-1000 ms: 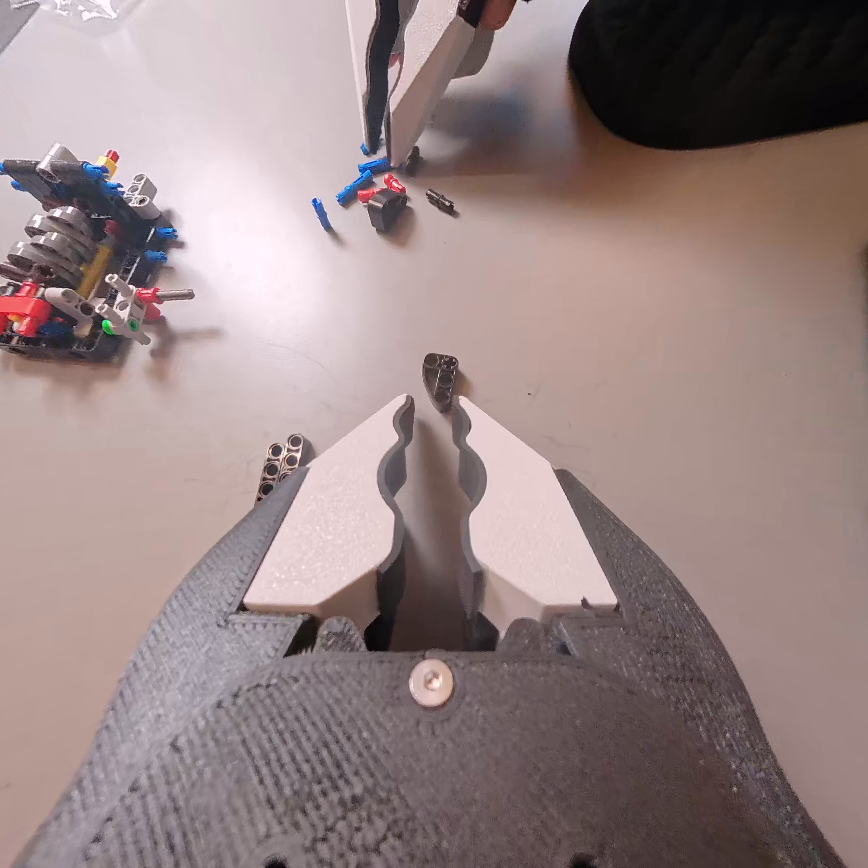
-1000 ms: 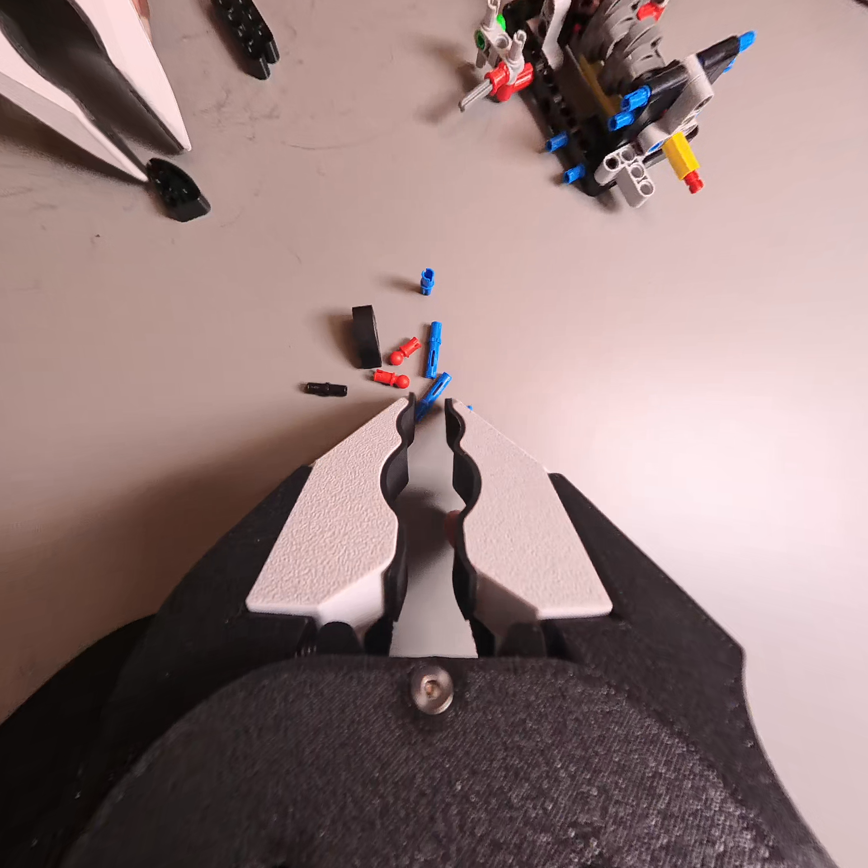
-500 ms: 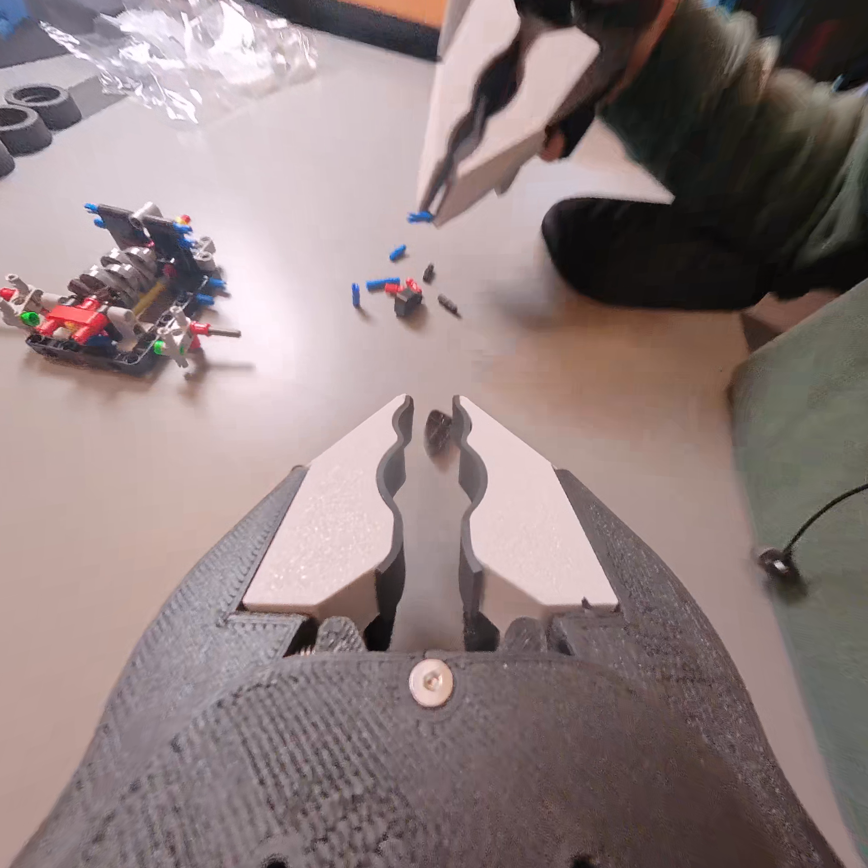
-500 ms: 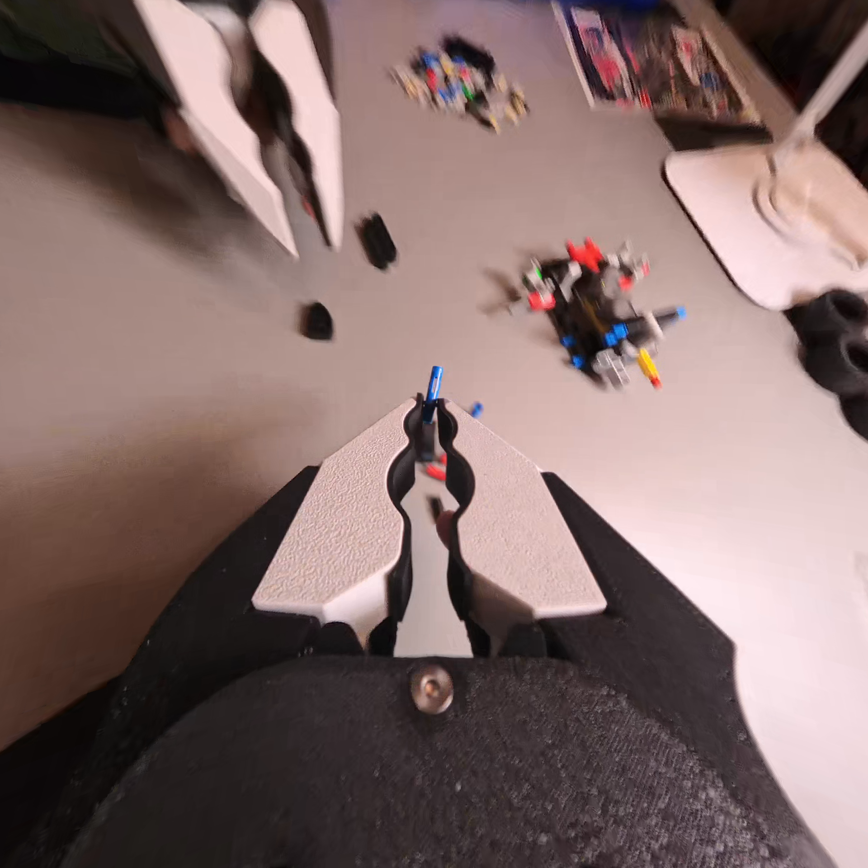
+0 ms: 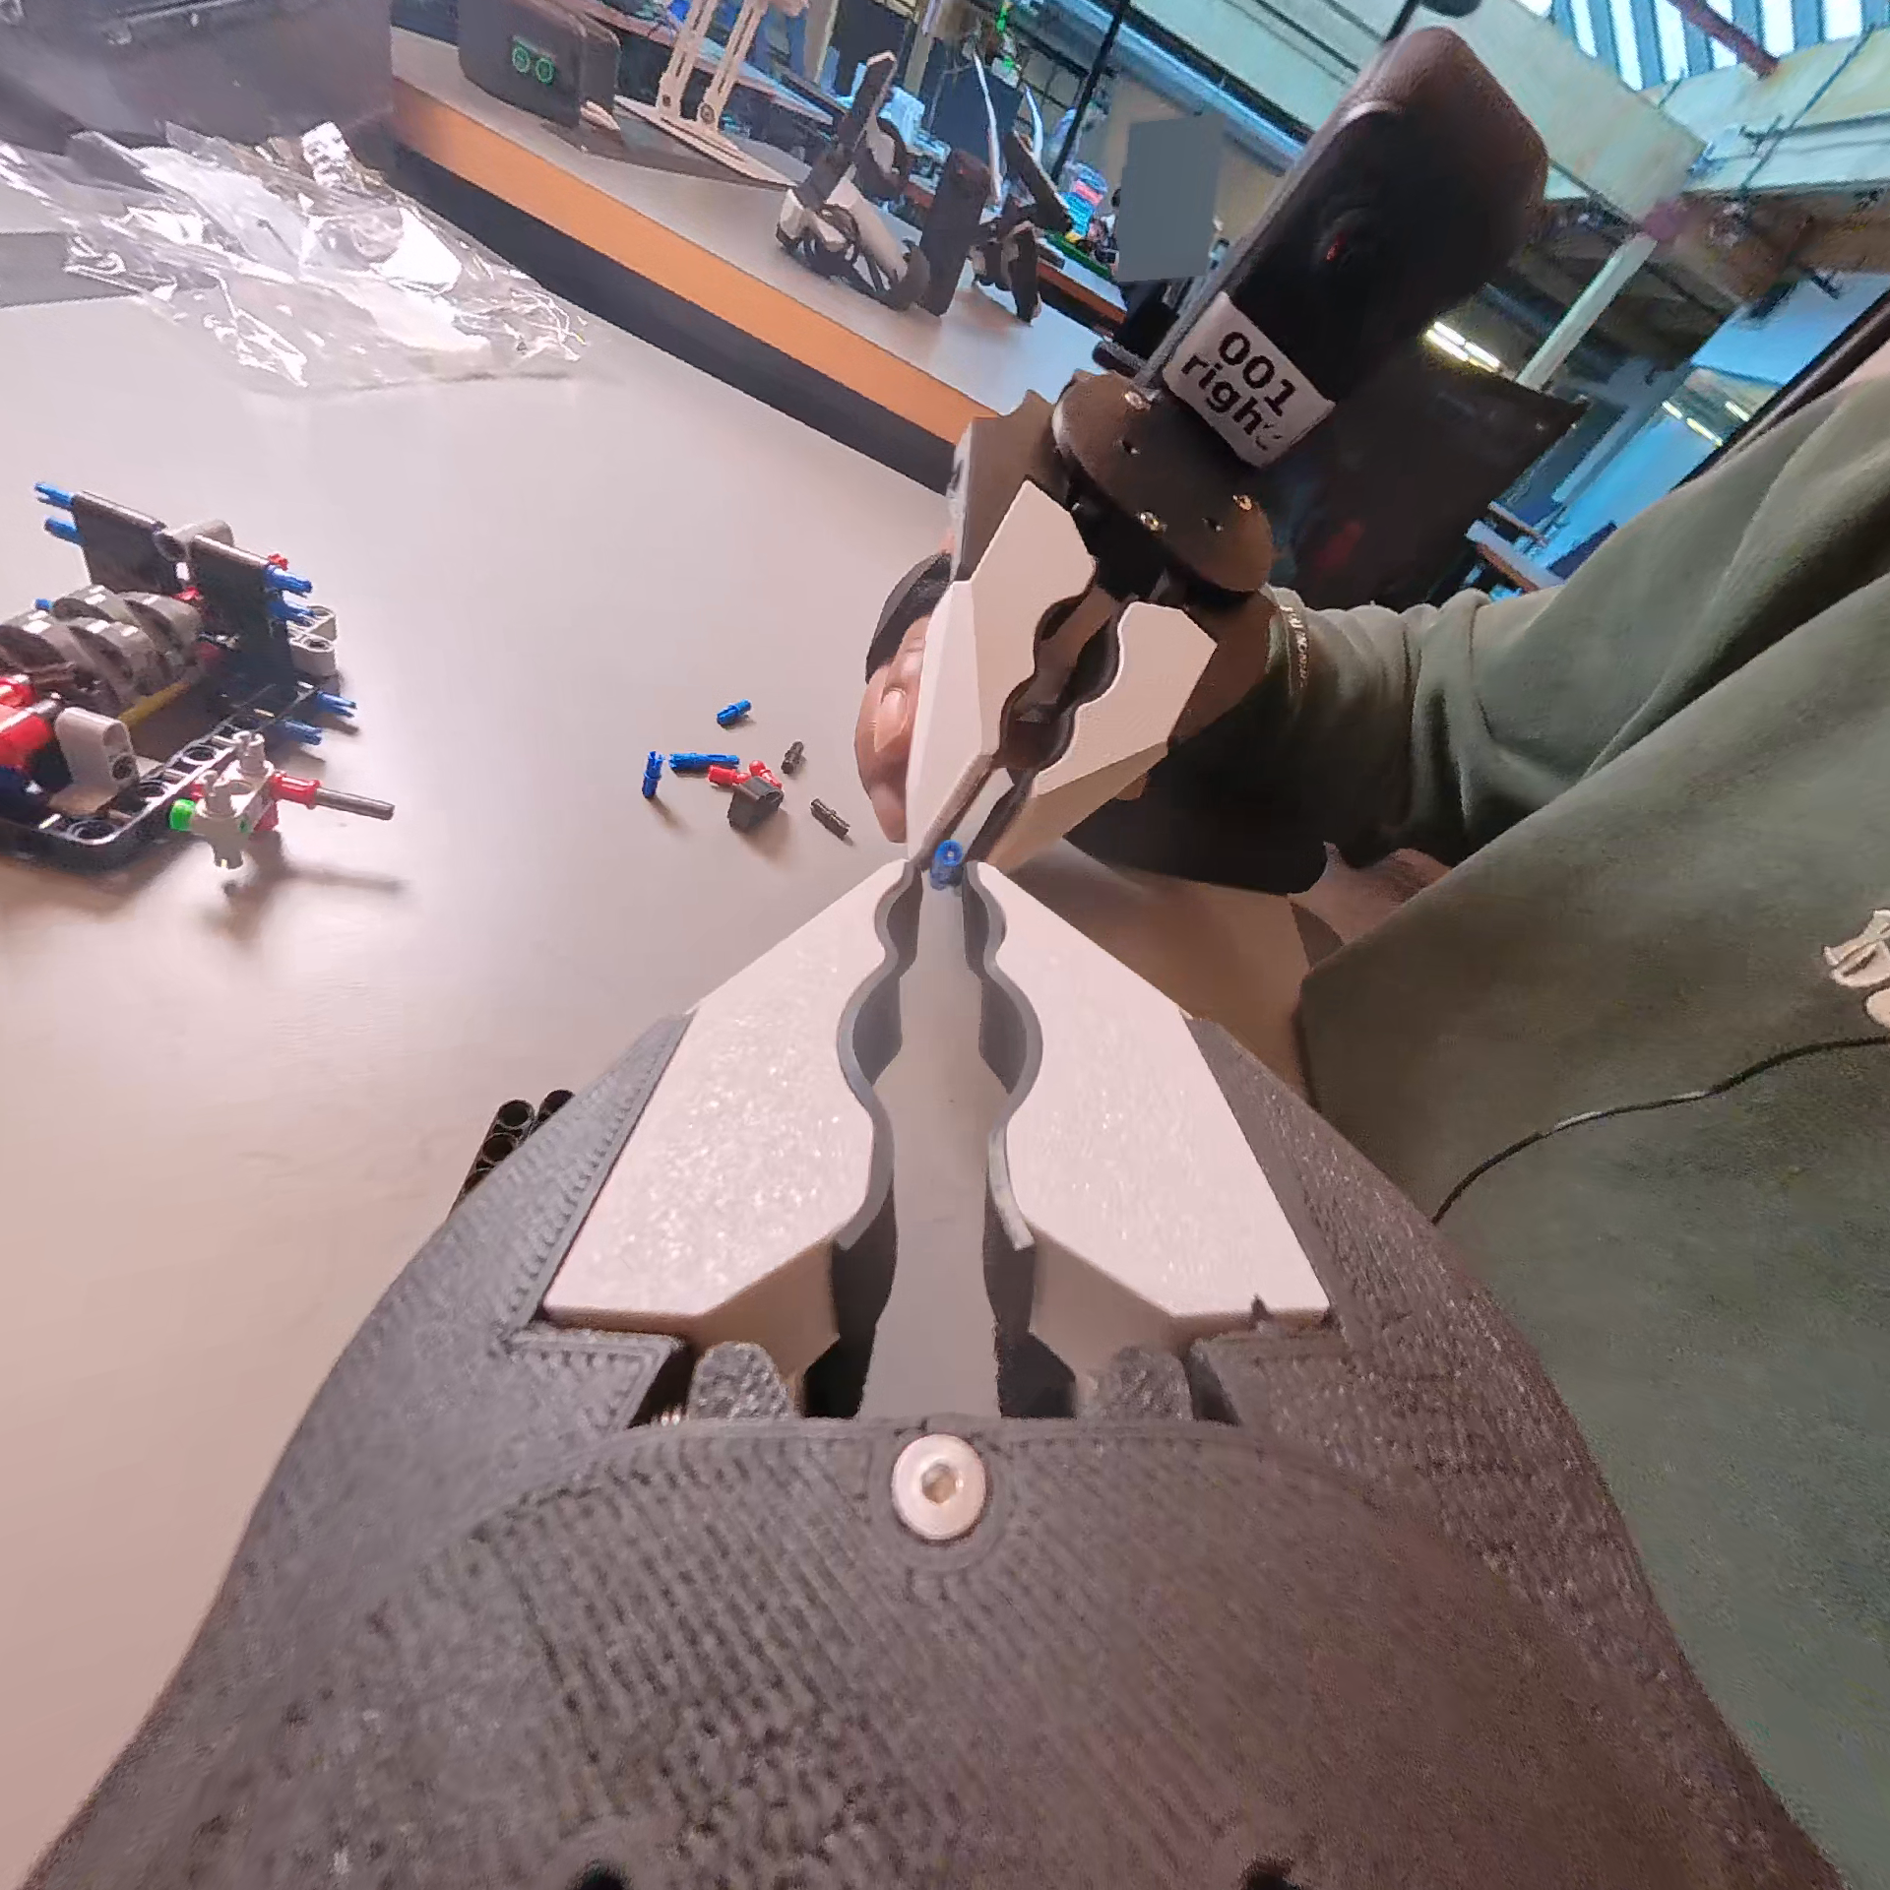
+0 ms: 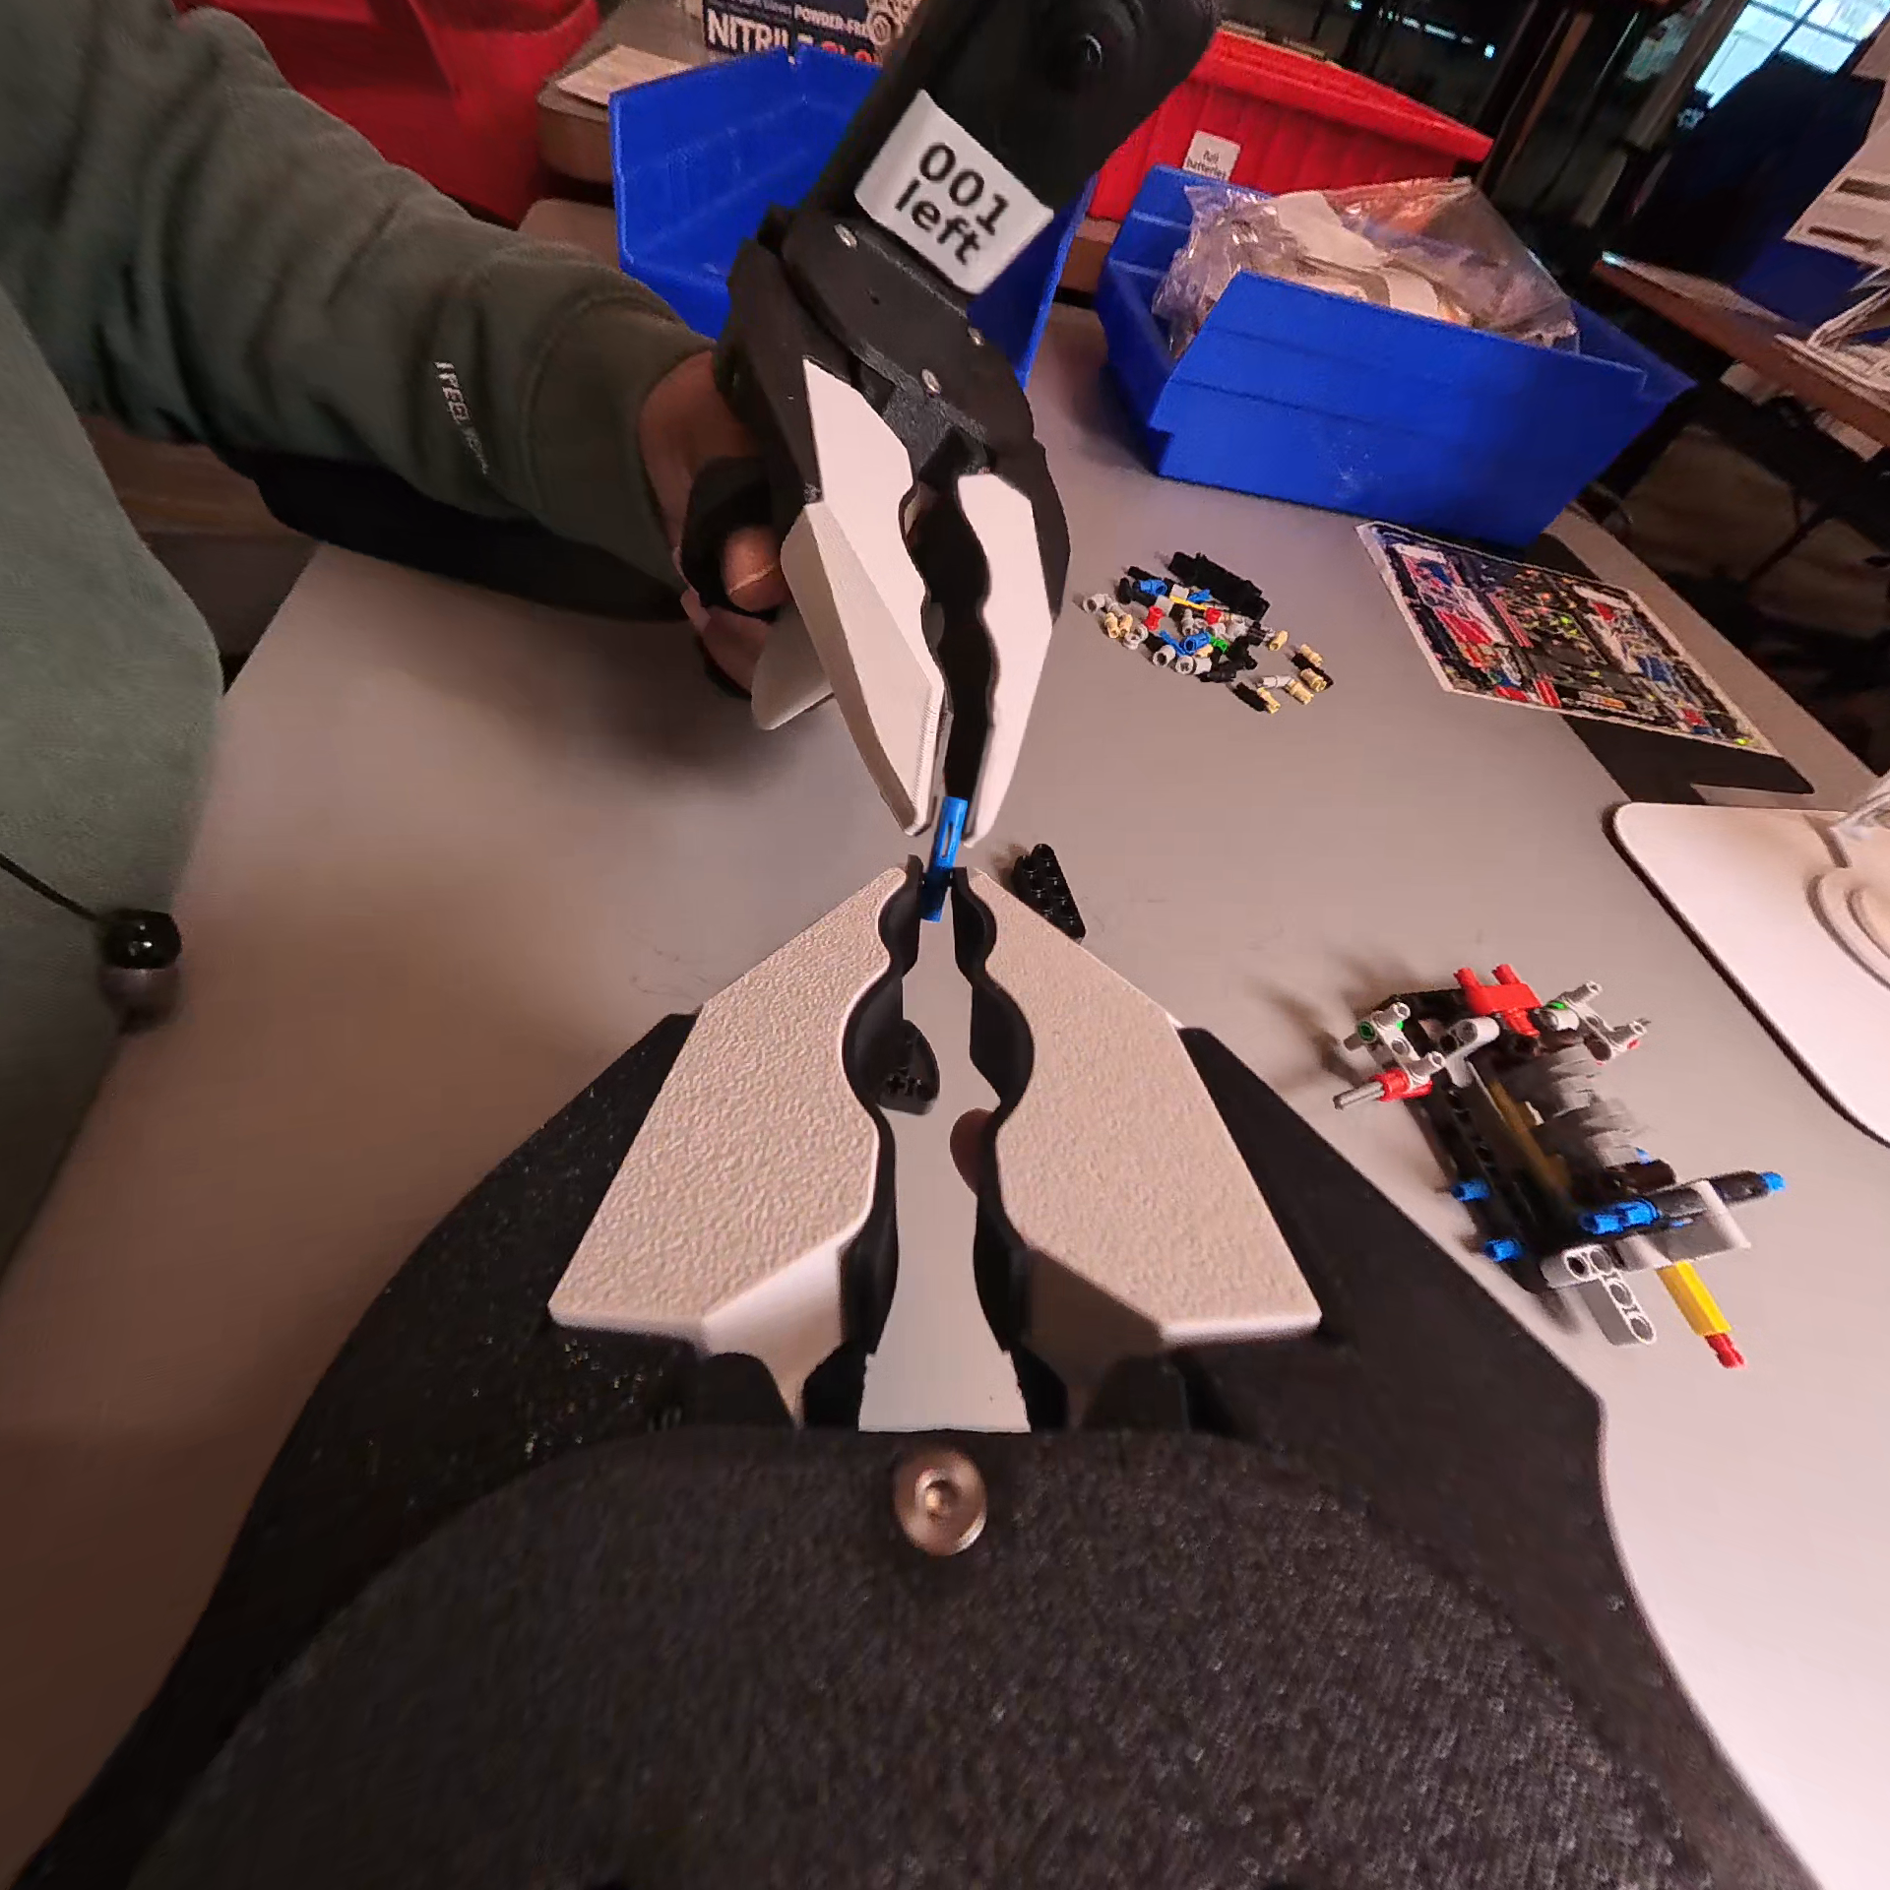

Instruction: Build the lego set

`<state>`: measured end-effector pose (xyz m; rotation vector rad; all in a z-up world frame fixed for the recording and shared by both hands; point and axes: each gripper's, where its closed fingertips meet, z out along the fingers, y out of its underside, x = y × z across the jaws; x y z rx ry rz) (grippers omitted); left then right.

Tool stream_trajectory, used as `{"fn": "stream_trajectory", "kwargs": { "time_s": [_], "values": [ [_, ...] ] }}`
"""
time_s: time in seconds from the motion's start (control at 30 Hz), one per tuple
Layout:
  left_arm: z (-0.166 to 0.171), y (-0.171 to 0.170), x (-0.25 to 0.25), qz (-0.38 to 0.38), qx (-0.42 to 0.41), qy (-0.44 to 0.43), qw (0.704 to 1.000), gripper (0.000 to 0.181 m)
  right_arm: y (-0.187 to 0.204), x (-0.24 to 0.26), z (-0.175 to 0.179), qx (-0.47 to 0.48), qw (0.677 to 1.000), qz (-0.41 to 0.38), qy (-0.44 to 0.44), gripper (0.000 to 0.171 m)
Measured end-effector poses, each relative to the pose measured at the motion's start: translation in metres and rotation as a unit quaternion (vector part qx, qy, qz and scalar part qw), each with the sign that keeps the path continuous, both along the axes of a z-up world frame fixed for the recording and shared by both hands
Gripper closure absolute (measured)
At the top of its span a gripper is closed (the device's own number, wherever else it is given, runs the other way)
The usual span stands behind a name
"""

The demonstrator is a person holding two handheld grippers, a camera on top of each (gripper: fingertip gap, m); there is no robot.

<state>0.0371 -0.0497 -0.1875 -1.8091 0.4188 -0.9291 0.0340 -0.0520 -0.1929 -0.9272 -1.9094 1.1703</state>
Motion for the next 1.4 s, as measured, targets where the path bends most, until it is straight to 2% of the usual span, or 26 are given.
{"fn": "stream_trajectory", "kwargs": {
  "time_s": [0.23, 0.47, 1.0, 1.1, 1.2, 1.27, 1.4],
  "values": [
    [-0.006, 0.000, 0.000, -0.001, 0.000, 0.020, 1.000, 0.172, 0.002, -0.001, -0.010, 0.028, 1.000, -0.006, -0.011, 0.168],
    [-0.013, 0.003, 0.005, 0.003, 0.008, 0.051, 0.999, 0.179, -0.001, 0.000, -0.014, 0.022, 1.000, -0.002, -0.014, 0.169],
    [-0.009, 0.006, 0.003, 0.002, -0.034, -0.030, 0.999, 0.179, 0.001, -0.003, -0.011, -0.022, 1.000, -0.017, -0.004, 0.168],
    [-0.003, 0.010, -0.002, 0.018, -0.031, -0.058, 0.998, 0.178, 0.007, -0.008, -0.004, -0.088, 0.995, -0.038, -0.002, 0.168],
    [0.006, 0.014, -0.010, 0.040, -0.008, -0.065, 0.997, 0.165, 0.020, -0.015, 0.014, -0.223, 0.972, -0.068, 0.005, 0.168],
    [0.008, 0.017, -0.015, 0.066, 0.021, -0.030, 0.997, 0.163, 0.026, -0.019, 0.026, -0.329, 0.941, -0.078, 0.004, 0.169],
    [0.020, 0.023, -0.019, 0.126, 0.115, 0.073, 0.983, 0.164, 0.027, -0.027, 0.041, -0.515, 0.854, -0.076, -0.008, 0.168]
  ]
}}
